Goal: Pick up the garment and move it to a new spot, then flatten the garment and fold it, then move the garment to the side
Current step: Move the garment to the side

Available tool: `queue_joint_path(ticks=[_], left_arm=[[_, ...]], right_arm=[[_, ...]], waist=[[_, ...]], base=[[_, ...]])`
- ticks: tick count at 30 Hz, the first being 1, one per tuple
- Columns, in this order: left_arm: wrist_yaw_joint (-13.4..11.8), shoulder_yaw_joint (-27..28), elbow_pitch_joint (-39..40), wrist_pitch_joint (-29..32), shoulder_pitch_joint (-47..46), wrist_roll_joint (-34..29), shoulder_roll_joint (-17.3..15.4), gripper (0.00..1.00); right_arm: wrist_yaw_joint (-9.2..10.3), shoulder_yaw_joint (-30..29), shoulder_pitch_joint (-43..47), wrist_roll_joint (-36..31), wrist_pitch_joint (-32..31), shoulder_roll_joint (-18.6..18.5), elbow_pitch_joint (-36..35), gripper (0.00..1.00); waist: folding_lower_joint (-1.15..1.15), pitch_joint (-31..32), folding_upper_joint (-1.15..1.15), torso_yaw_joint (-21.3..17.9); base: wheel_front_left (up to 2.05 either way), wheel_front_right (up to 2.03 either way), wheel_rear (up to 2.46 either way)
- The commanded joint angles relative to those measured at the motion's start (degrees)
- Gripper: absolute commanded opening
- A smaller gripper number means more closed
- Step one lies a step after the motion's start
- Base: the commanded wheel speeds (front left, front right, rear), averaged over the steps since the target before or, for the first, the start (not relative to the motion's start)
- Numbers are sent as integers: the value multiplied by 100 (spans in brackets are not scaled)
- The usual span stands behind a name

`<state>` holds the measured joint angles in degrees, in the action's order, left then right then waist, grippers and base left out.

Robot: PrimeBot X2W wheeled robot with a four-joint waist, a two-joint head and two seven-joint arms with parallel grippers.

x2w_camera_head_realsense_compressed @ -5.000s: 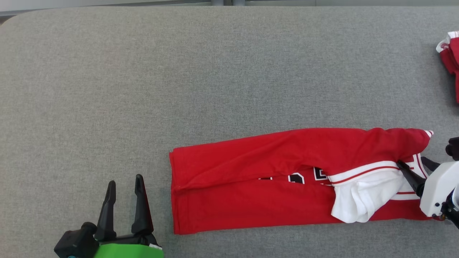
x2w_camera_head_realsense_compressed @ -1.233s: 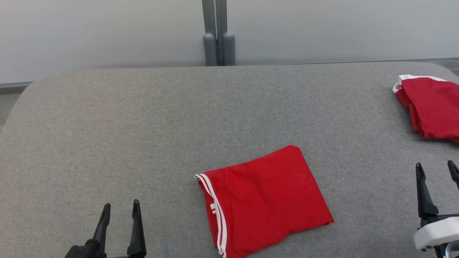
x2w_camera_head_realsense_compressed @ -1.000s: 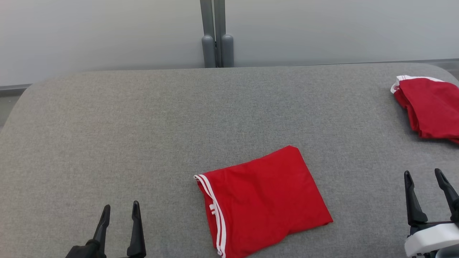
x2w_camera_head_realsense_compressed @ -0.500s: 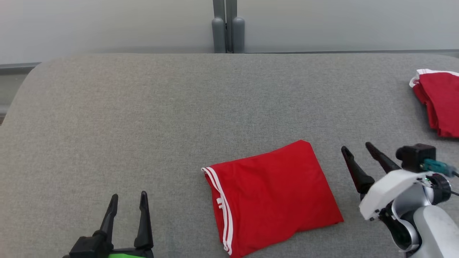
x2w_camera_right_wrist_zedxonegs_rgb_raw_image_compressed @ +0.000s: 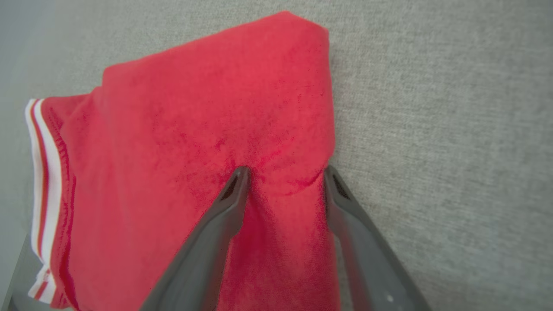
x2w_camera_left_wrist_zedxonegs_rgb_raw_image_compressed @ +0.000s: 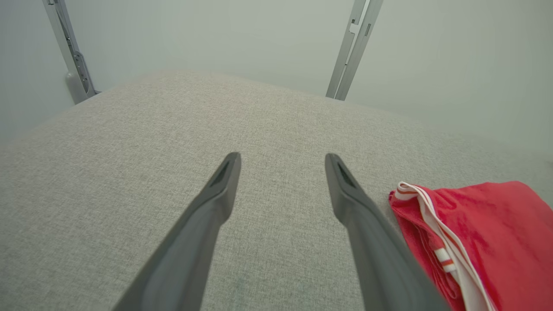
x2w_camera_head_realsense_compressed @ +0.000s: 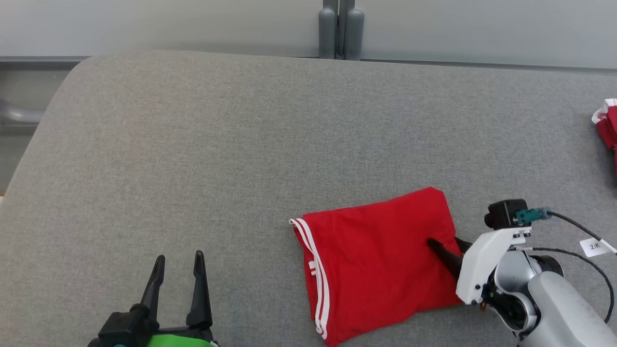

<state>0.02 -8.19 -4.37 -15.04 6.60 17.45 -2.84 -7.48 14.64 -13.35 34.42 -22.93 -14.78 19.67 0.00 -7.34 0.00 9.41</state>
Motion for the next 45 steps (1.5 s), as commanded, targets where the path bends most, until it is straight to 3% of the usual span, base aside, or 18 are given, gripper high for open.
queue_joint_path(ticks=[1, 7, 12, 18, 31, 32, 33, 37, 41, 45], left_arm=[[-6, 18, 18, -15, -80, 7, -12, 100], [25, 36, 36, -15, -204, 7, -12, 100], [72, -83, 80, -15, -503, 20, -13, 100], [97, -281, 54, -15, -826, 32, -13, 100], [60, -206, 34, -16, -1002, -56, -13, 100], [66, -183, 26, -15, -999, -64, -13, 100], [72, -157, 10, -15, -995, -81, -13, 100], [70, -140, -97, -15, -974, -58, -13, 100], [3, -102, -134, -15, -876, -17, -13, 100], [-71, 8, -171, -16, -697, -15, -13, 100]], right_arm=[[-1, -38, -207, 173, -2, 1, 47, 0], [2, -659, -1215, 239, 153, -397, 322, 0], [-1, -1313, -2144, -62, 17, -1086, 427, 0], [-1, -1990, -3005, -538, -298, -1651, 534, 0], [-1, -3058, -3531, -1398, -892, -1970, 752, 0], [-1, -3105, -3493, -1509, -851, -1995, 789, 8], [-1, -3176, -3425, -1714, -774, -2026, 841, 98], [-1, -3348, -3126, -2456, -373, -2067, 946, 100], [0, -3517, -2718, -2975, 623, -1960, 682, 100], [0, -3384, -2123, -3024, 1711, -1706, 469, 100]], waist=[[0, -84, 0, -100], [0, -284, 0, -439], [0, -666, 0, -568], [0, -1133, 0, -592], [0, -1376, 0, -635], [0, -1365, 0, -649], [0, -1344, 0, -670], [0, -1237, 0, -716], [0, -1058, 0, -758], [0, -775, 0, -830]], base=[[0, 0, 0], [0, 0, 0], [0, 0, 0], [0, 0, 0], [0, 0, 0], [0, 0, 0], [0, 0, 0], [0, 0, 0], [0, 0, 0], [0, 0, 0]])
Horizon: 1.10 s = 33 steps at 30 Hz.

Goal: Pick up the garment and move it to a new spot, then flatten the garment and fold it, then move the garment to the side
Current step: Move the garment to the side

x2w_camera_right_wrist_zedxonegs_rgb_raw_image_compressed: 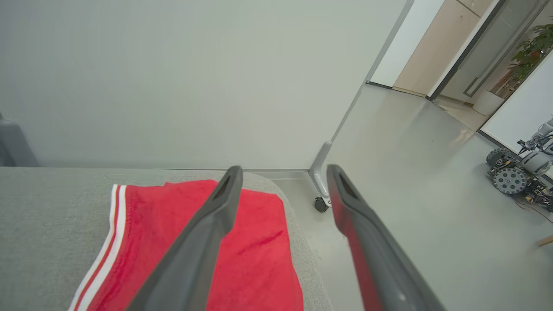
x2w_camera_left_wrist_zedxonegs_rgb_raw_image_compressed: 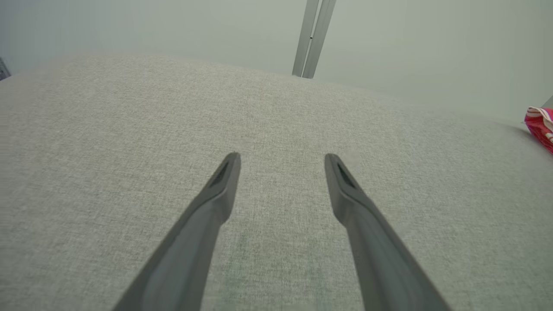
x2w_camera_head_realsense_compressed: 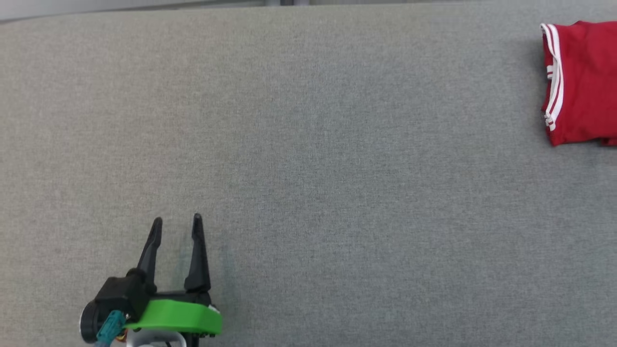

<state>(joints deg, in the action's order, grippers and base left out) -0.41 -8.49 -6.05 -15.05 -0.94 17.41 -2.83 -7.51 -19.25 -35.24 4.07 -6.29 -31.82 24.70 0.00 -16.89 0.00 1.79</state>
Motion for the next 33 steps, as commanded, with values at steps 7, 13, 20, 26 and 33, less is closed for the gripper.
queue_joint_path(ticks=[7, 13, 20, 26, 33], left_arm=[[-135, 327, -63, -14, 428, -99, -15, 100], [-131, 642, -83, -14, 676, -246, -16, 100], [-187, 975, 35, -14, 797, -372, -16, 100], [-215, 1230, 112, -14, 1074, -346, -15, 100], [-155, 1298, 42, -14, 1180, -286, -16, 100]], right_arm=[[5, 252, 1512, 98, 1951, 771, -520, 100], [7, 602, 2668, -82, 2147, 1661, -1466, 100], [5, 907, 3784, -189, 2147, 2359, -2117, 100], [5, 1151, 4288, -293, 2147, 2616, -1994, 100], [6, 1336, 4315, -335, 2148, 2724, -1961, 100]], waist=[[0, 772, 0, -204], [0, 1032, 0, -338], [0, 1270, 0, -342], [0, 1651, 0, -434], [0, 1782, 0, -478]], base=[[0, 0, 0], [0, 0, 0], [0, 0, 0], [0, 0, 0], [0, 0, 0]])
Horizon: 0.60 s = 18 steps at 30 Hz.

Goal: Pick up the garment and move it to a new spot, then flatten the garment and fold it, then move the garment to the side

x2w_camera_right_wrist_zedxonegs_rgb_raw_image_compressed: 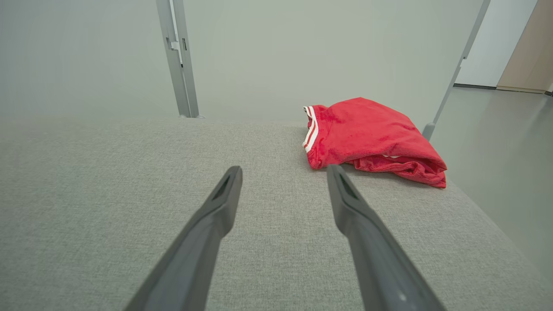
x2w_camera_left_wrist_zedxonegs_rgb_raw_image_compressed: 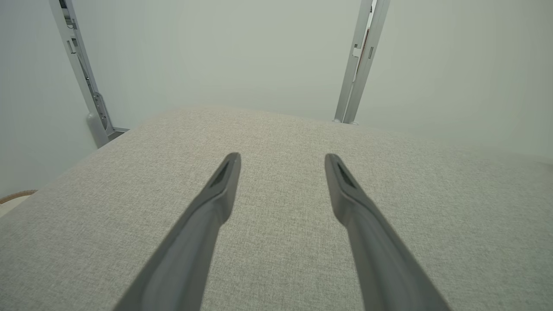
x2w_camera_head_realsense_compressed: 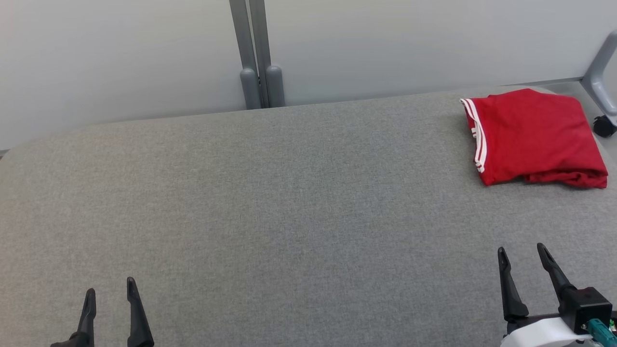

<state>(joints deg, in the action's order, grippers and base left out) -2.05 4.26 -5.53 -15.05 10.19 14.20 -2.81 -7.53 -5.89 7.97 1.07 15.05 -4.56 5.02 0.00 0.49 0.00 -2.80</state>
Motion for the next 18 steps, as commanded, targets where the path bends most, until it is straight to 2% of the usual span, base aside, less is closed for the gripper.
queue_joint_path(ticks=[1, 18], left_arm=[[22, 16, -25, -15, 80, 42, -18, 100], [80, -151, -243, -14, -90, 8, -18, 100]], right_arm=[[8, 7, -5, -25, 14, 5, 1, 100], [8, -27, -234, 37, 15, -86, 118, 100]], waist=[[0, 63, 0, -16], [0, 65, 0, 108]], base=[[0, 0, 0], [0, 0, 0]])
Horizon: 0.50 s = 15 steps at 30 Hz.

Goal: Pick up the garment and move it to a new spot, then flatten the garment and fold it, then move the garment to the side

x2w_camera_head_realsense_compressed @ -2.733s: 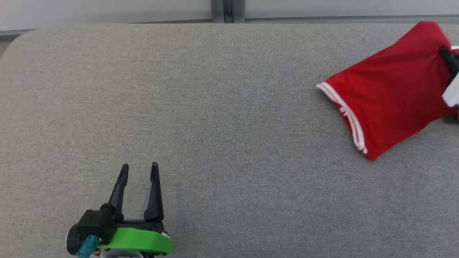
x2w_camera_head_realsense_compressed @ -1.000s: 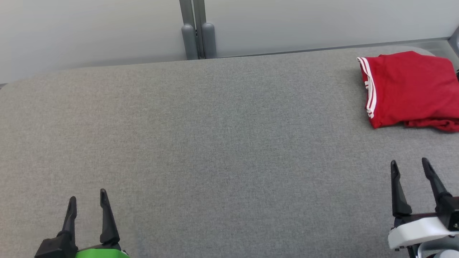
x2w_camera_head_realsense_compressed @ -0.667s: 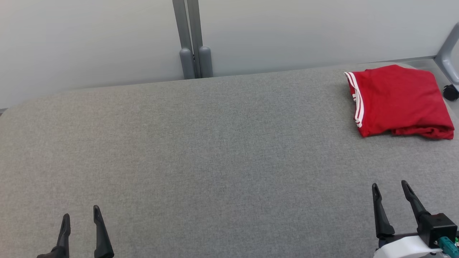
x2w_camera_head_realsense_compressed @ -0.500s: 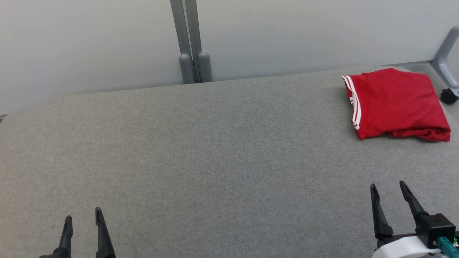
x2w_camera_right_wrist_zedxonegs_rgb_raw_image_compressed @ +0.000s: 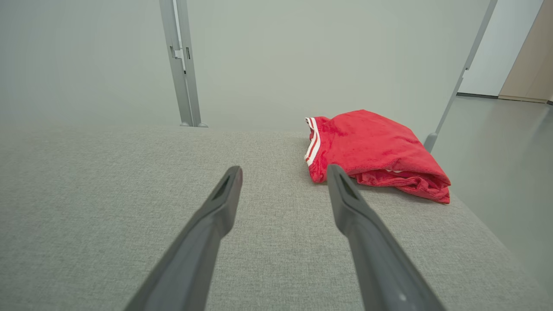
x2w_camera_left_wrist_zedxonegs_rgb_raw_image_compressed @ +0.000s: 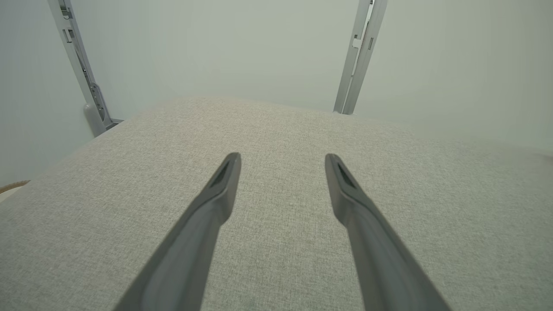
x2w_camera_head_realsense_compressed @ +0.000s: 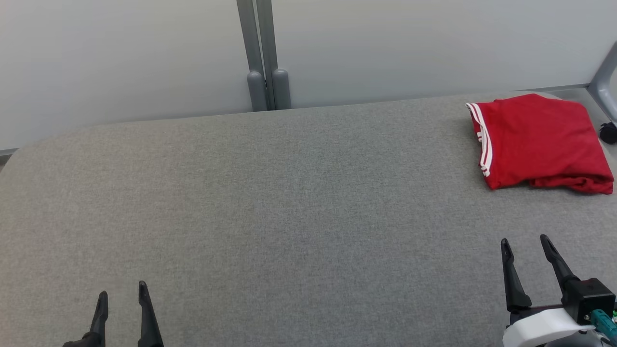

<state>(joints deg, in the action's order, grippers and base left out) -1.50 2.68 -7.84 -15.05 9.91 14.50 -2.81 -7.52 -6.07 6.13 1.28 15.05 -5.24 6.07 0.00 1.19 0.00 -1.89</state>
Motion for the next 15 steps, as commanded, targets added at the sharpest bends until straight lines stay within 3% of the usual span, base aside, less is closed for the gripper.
queue_joint_path(ticks=[1, 2, 3, 7, 15], left_arm=[[56, -23, -27, -14, -63, -14, -18, 100], [127, -69, -47, -14, -65, -26, -17, 100], [154, -87, -65, 5, 0, -35, 0, 0], [159, -94, -250, 65, 13, 38, 35, 0], [240, -30, -304, 303, -183, 882, 29, 0]], right_arm=[[7, -31, -67, 17, 15, -15, 11, 100], [6, -40, -69, 24, 15, -15, 8, 100], [-1, -41, -27, 20, -1, 5, 23, 0], [-1, -50, -4, 94, -48, 73, 202, 0], [-1, -77, -162, 1074, -306, 89, 284, 0]], waist=[[0, -7, 0, 42], [0, -12, 0, 63], [0, -9, 0, 56], [0, -10, 0, 59], [0, -17, 0, 67]], base=[[0, 0, 0], [0, 0, 0], [0, 0, 0], [0, 0, 0], [0, 0, 0]])
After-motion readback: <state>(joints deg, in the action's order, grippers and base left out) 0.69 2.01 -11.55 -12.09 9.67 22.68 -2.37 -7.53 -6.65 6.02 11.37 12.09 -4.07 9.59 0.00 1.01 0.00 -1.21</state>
